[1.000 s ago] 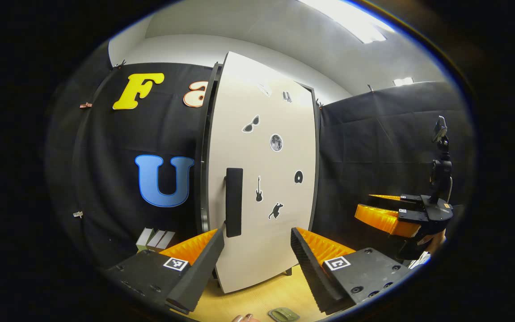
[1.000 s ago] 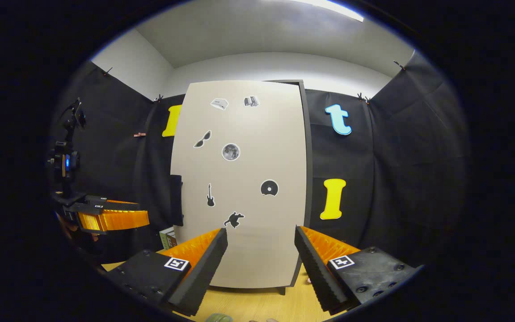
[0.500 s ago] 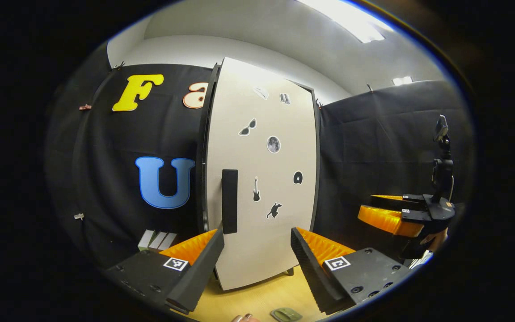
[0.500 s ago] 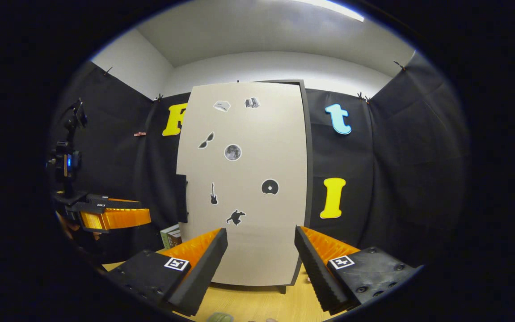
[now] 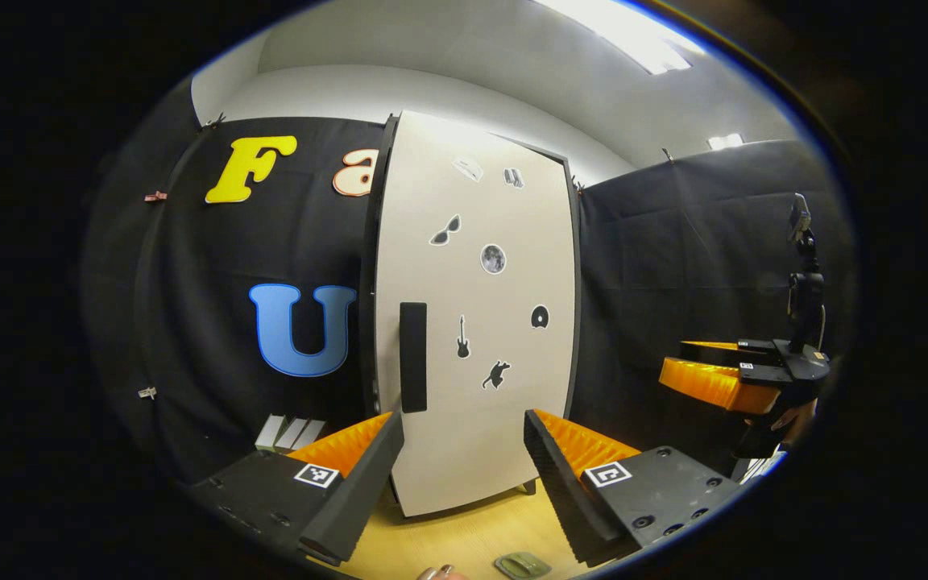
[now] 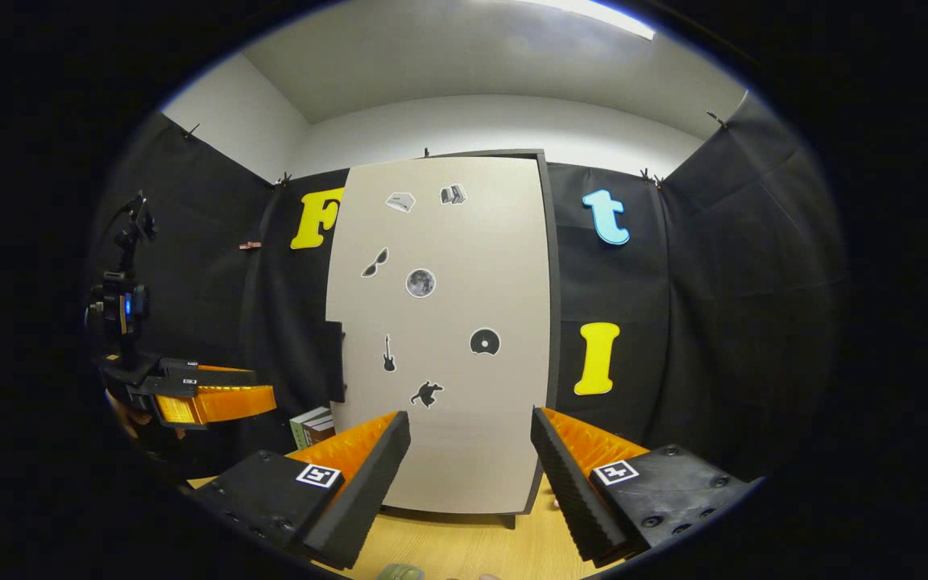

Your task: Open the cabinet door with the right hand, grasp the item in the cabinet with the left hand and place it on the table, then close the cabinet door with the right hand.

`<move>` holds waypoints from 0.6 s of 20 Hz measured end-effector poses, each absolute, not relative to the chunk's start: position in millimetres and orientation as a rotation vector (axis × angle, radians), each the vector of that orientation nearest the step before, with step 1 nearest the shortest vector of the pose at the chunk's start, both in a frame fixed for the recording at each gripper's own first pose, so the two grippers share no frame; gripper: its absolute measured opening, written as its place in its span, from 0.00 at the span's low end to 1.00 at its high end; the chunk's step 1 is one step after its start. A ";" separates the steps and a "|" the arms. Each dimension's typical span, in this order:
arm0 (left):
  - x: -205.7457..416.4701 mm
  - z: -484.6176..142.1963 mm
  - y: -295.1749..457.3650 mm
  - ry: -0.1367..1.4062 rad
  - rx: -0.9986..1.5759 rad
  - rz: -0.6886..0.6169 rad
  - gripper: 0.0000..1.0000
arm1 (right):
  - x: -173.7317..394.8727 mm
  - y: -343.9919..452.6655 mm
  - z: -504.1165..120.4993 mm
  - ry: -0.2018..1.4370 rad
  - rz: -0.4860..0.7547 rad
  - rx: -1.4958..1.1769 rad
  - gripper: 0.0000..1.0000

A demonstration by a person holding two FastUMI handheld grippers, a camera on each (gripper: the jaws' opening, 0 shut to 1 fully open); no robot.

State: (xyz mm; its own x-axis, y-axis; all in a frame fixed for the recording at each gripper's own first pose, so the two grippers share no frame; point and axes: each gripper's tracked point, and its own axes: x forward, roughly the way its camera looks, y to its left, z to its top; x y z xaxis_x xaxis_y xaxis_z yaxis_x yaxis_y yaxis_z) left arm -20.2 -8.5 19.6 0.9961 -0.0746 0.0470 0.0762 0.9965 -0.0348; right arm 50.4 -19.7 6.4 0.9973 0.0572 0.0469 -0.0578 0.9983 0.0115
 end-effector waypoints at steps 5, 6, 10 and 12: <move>-22.7 20.0 -12.8 -0.043 -0.040 -0.089 0.95 | 46.0 -18.7 5.8 -0.042 0.055 0.001 0.98; -22.8 20.2 -12.7 -0.046 -0.034 -0.091 0.95 | 46.0 -18.7 5.6 -0.041 0.055 0.001 0.98; -25.6 21.9 -13.6 -0.052 -0.025 -0.093 0.95 | 44.0 -20.3 4.9 -0.037 0.050 0.001 0.98; -25.9 21.8 -14.1 -0.050 -0.021 -0.094 0.95 | 41.8 -19.8 4.3 -0.034 0.049 0.000 0.98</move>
